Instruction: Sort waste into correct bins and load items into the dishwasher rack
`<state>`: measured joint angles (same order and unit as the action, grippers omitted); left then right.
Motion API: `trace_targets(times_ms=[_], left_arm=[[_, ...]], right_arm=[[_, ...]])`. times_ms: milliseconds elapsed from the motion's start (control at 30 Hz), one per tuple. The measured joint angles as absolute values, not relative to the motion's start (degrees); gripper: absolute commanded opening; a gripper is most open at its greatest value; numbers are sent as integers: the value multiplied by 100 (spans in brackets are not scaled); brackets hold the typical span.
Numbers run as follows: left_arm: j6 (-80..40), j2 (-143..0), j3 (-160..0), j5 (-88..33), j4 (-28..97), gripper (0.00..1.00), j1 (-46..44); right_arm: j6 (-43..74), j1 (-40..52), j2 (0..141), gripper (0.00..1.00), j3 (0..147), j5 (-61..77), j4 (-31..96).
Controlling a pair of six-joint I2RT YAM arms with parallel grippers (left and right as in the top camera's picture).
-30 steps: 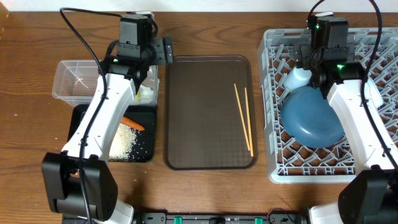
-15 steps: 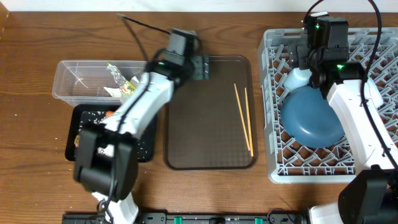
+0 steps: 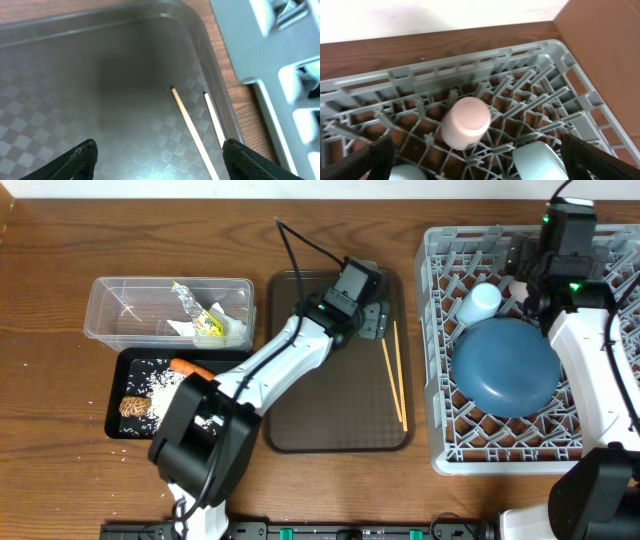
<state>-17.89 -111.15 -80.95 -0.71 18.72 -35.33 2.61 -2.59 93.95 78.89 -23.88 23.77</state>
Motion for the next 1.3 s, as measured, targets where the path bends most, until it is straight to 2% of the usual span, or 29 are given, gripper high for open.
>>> trace_targets(times_ms=[100,267,900,1200,1300], left_arm=[[-1809,-11338,-8095,-82,1820,75,-3557],[-1841,-11858,-8095,-458,1634,63,-3564],[-1605,-12173,-8095,-666,1380,62,-3948],[-1549,-12206,-8099,-226,1374,47,-3951],[-1485,-12210,-8099,71,1444,46,-3948]], right_arm=[[285,-318,9395,99,7889,-2423,2357],[303,-309,9395,99,7889,-2425,2381],[307,-309,9395,99,7889,-2425,2582],[307,-309,9395,99,7889,-2425,2641],[307,-309,9395,99,7889,-2425,2644]])
